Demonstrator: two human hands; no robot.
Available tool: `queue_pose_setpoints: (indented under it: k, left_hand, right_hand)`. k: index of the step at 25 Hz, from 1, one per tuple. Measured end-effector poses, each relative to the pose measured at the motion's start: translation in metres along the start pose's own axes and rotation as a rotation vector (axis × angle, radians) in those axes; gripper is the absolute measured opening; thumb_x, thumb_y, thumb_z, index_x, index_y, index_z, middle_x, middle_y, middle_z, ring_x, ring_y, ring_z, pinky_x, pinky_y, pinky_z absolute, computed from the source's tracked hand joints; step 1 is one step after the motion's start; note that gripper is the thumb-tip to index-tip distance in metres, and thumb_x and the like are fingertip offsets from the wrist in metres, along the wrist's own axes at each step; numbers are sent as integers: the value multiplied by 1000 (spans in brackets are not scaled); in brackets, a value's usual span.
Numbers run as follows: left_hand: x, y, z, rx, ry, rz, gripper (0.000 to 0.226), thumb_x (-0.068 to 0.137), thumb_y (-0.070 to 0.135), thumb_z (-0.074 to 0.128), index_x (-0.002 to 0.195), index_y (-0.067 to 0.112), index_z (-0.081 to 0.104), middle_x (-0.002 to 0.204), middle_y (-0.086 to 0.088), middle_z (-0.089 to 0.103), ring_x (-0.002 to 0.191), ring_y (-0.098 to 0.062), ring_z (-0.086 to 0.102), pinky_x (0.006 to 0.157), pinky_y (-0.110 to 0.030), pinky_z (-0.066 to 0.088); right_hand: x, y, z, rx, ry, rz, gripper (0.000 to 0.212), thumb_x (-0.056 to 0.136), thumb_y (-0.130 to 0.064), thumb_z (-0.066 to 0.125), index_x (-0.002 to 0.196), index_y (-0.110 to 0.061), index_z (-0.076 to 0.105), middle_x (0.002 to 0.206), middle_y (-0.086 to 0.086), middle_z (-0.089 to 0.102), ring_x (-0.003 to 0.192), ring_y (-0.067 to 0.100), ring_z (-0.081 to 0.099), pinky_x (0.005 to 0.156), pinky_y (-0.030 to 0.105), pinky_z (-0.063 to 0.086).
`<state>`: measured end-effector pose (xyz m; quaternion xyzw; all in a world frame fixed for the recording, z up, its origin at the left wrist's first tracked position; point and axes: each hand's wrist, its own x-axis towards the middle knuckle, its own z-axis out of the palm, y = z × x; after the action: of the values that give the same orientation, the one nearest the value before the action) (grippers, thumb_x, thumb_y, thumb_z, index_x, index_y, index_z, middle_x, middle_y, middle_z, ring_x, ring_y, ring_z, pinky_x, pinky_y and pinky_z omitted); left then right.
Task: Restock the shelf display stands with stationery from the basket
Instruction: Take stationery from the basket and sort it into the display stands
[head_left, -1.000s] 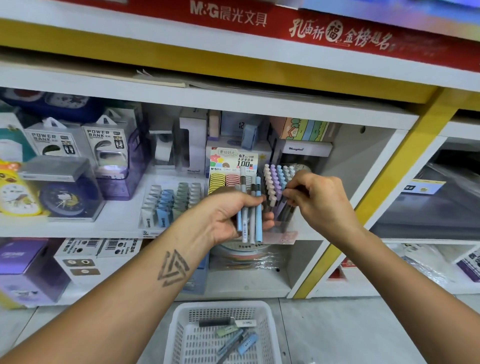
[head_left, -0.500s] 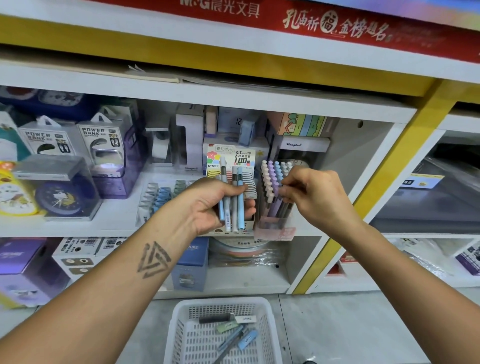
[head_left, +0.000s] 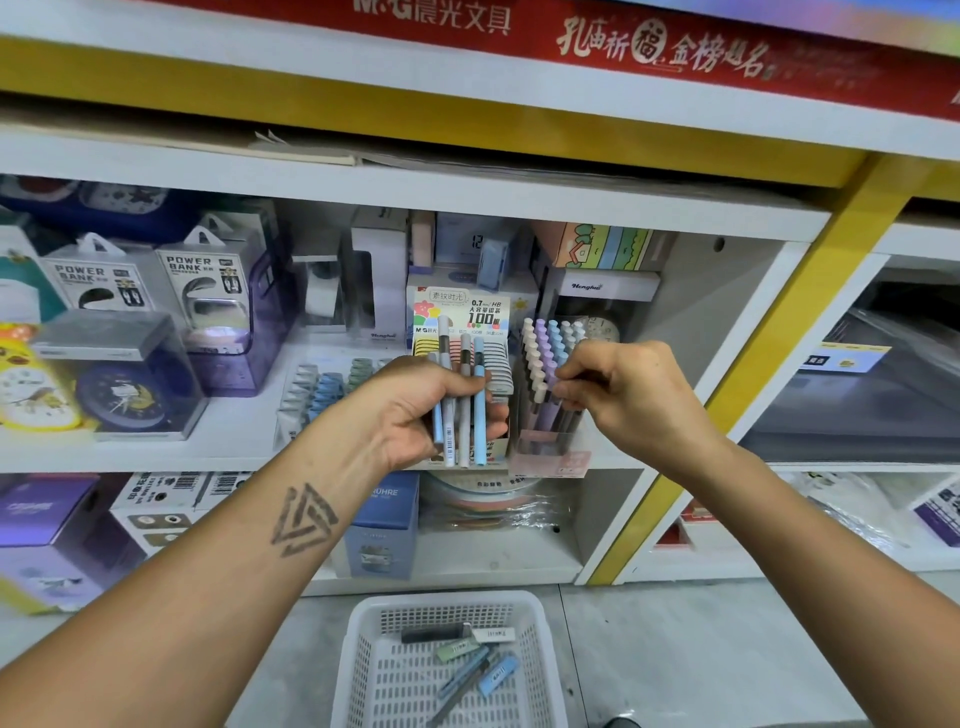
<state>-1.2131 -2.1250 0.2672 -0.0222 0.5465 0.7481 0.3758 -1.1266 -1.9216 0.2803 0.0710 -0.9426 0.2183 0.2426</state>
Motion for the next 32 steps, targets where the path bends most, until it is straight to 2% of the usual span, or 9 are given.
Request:
queue_pose_setpoints:
  k: [4, 7, 9, 11, 13, 15, 19, 24, 32]
  left_hand:
    - [-2, -2, 1, 21, -26, -5, 10, 93, -3, 57, 100, -4, 65, 76, -20, 72, 68, -29, 74, 56, -42, 61]
    - [-2, -6, 7, 42, -68, -7, 10, 92, -5, 58, 95, -3, 66, 78, -18, 73, 68, -27, 74, 58, -39, 62]
    - [-2, -8, 13, 58, -94, -3, 11, 91, -4, 58, 96, -1, 67, 78, -16, 74, 69, -25, 74, 58, -36, 62]
    - [-2, -11, 21, 79, -133, -12, 12, 91, -3, 58, 95, 0, 69, 81, -16, 75, 71, -24, 75, 57, -33, 61]
    - [-3, -13, 26, 73, -182, -44, 15, 91, -3, 57, 95, -1, 71, 87, -19, 75, 76, -28, 75, 59, -36, 62]
    - [-2, -11, 27, 21, -196, -65, 16, 92, -2, 55, 96, -2, 70, 94, -24, 74, 83, -34, 74, 66, -44, 62]
    - [2, -1, 18, -51, -101, -28, 13, 93, -1, 53, 103, -2, 61, 89, -25, 73, 78, -33, 74, 65, -44, 62]
    - [1, -3, 20, -47, -104, -59, 16, 93, -8, 47, 101, -12, 60, 90, -27, 73, 76, -33, 74, 61, -41, 62]
    - [2, -6, 19, -10, -95, -61, 15, 92, -9, 49, 97, -13, 62, 92, -27, 72, 79, -32, 74, 70, -45, 62]
  right_hand:
    - [-2, 0, 9, -146, -89, 14, 8, 89, -12, 72, 86, -6, 76, 83, 3, 74, 79, 19, 69, 72, 36, 54]
    - [5, -5, 8, -184, -14, -19, 15, 93, -19, 68, 96, -9, 79, 93, 3, 71, 82, 17, 64, 74, 29, 50]
    - [13, -12, 3, 62, 66, 166, 20, 94, -29, 66, 105, -16, 77, 90, -2, 73, 75, 7, 63, 66, 17, 47]
    - [18, -16, 5, 451, -16, 447, 23, 91, -30, 71, 109, -16, 73, 82, -2, 73, 60, 1, 62, 56, 13, 45]
    - [19, -17, 5, 712, -53, 605, 20, 87, -12, 75, 105, -4, 71, 76, 6, 70, 53, 7, 59, 53, 19, 46]
    - [22, -12, -12, 804, 47, 628, 18, 85, 4, 72, 103, 4, 68, 70, 12, 69, 53, 14, 60, 54, 23, 52]
    - [30, 5, -50, 548, 290, 397, 19, 87, 2, 71, 95, -15, 67, 71, 13, 70, 62, 20, 71, 62, 27, 60]
    - [16, 12, -20, -40, 85, 158, 6, 92, -17, 69, 98, -16, 67, 85, 0, 74, 77, 13, 71, 75, 36, 60]
    - [13, 20, -2, -105, 6, 40, 6, 86, -14, 74, 86, -13, 69, 82, 3, 71, 76, 24, 64, 70, 40, 53]
